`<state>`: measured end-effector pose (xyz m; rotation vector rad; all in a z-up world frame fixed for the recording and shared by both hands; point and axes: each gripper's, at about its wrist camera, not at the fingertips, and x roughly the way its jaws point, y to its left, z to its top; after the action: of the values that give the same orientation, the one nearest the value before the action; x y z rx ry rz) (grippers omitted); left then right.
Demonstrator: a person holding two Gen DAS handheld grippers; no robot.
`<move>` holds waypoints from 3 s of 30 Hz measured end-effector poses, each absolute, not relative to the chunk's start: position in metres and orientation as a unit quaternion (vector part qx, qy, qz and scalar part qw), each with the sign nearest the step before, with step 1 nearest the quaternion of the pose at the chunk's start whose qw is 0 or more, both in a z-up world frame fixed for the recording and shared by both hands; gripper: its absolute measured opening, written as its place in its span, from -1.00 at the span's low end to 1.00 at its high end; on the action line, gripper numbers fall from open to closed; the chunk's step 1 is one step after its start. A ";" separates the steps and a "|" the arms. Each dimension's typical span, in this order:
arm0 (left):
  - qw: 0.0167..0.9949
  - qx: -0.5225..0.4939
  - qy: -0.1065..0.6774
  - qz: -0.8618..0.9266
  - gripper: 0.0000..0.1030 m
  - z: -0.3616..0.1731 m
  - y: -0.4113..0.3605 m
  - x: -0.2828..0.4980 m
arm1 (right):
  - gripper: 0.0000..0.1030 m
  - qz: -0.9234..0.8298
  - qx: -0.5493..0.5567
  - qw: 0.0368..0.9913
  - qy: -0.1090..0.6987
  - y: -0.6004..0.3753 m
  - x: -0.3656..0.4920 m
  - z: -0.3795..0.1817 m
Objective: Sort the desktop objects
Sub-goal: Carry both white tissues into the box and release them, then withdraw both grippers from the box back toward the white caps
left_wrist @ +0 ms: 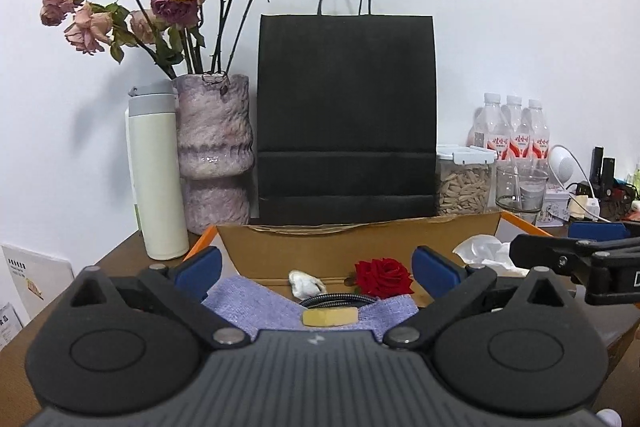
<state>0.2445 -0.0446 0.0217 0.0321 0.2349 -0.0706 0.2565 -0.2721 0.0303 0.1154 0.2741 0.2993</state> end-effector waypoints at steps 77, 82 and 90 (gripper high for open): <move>0.978 0.037 0.203 0.003 1.00 0.001 -0.007 0.127 | 1.00 0.067 -0.009 0.982 0.173 -0.282 0.121 0.017; 0.974 0.031 0.225 0.003 1.00 -0.001 -0.001 0.127 | 1.00 0.058 -0.007 0.978 0.201 -0.286 0.125 0.013; 0.961 0.015 0.275 0.006 1.00 -0.008 0.006 0.137 | 1.00 0.051 -0.011 0.960 0.274 -0.291 0.139 0.003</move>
<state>0.1367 0.0062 -0.0080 0.0312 0.5562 0.0119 0.1390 -0.2907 0.0026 -0.0216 0.5561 0.1038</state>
